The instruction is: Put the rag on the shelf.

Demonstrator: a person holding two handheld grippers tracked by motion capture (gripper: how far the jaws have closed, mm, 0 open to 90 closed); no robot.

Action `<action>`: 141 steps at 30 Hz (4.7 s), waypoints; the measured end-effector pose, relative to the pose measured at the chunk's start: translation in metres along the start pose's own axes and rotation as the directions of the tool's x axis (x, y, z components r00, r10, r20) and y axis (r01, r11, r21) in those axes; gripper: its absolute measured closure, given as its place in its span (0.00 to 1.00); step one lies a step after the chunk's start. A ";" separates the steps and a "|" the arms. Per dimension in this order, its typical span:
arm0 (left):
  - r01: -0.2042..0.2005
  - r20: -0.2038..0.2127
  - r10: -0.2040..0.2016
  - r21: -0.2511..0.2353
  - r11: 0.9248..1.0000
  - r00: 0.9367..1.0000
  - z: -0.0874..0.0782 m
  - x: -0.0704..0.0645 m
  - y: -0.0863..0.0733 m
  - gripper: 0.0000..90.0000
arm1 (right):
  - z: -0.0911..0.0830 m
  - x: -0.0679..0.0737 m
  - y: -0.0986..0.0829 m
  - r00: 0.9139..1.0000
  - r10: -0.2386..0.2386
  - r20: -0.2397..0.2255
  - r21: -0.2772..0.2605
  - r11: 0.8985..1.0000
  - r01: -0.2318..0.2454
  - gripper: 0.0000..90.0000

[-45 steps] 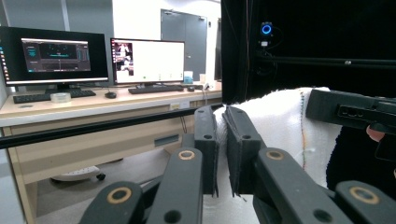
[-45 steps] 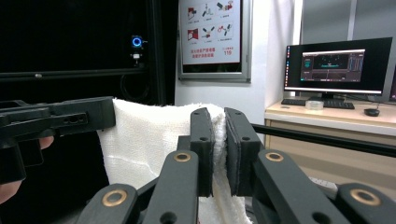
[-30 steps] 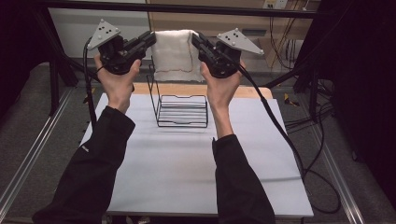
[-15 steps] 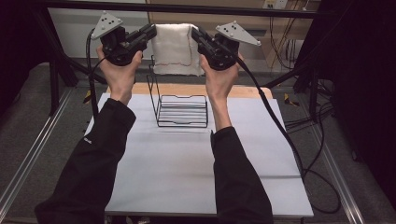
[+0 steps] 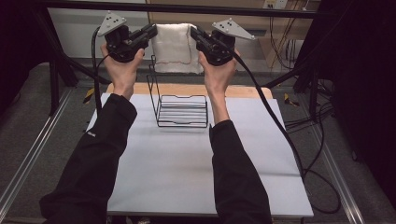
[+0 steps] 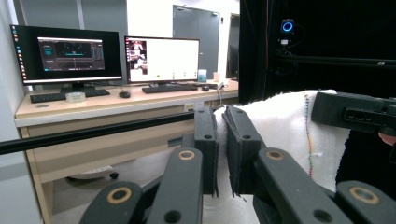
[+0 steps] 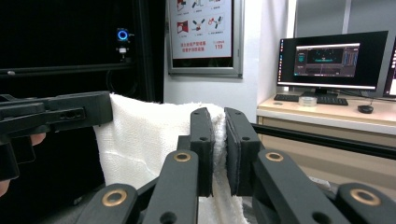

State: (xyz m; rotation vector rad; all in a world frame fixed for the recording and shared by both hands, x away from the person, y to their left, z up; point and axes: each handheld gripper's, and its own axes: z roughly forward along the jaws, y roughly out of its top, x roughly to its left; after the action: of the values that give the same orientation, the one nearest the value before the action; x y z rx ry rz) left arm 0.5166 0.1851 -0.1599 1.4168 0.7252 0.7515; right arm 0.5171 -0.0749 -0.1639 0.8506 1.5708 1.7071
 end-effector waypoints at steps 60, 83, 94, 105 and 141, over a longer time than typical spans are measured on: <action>-0.035 0.063 0.028 0.113 0.993 0.998 -0.018 -0.009 -0.058 0.93 | -0.023 0.006 -0.054 1.000 -0.003 -0.014 0.122 0.993 0.005 0.92; -0.032 0.107 0.014 0.165 0.986 0.994 -0.035 -0.022 -0.075 0.91 | -0.047 0.011 -0.071 0.997 -0.029 -0.077 0.160 0.986 0.041 0.91; -0.037 0.121 0.013 0.202 0.979 0.993 -0.042 -0.026 -0.086 0.90 | -0.055 0.014 -0.082 0.994 -0.045 -0.095 0.189 0.980 0.062 0.91; -0.008 0.106 -0.013 0.198 0.980 0.994 -0.044 -0.023 -0.056 0.88 | -0.056 0.015 -0.085 0.994 -0.048 -0.100 0.188 0.980 0.066 0.91; -0.014 0.128 -0.038 0.382 0.924 0.991 -0.020 -0.030 -0.098 1.00 | -0.060 0.014 -0.082 0.982 0.001 -0.187 0.269 0.962 0.050 0.94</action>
State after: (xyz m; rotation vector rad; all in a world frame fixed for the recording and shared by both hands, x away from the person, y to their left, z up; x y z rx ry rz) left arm 0.4851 0.1712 -0.2588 1.7961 0.8043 0.5140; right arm 0.4625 -0.0923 -0.2497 0.8181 1.9685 1.6130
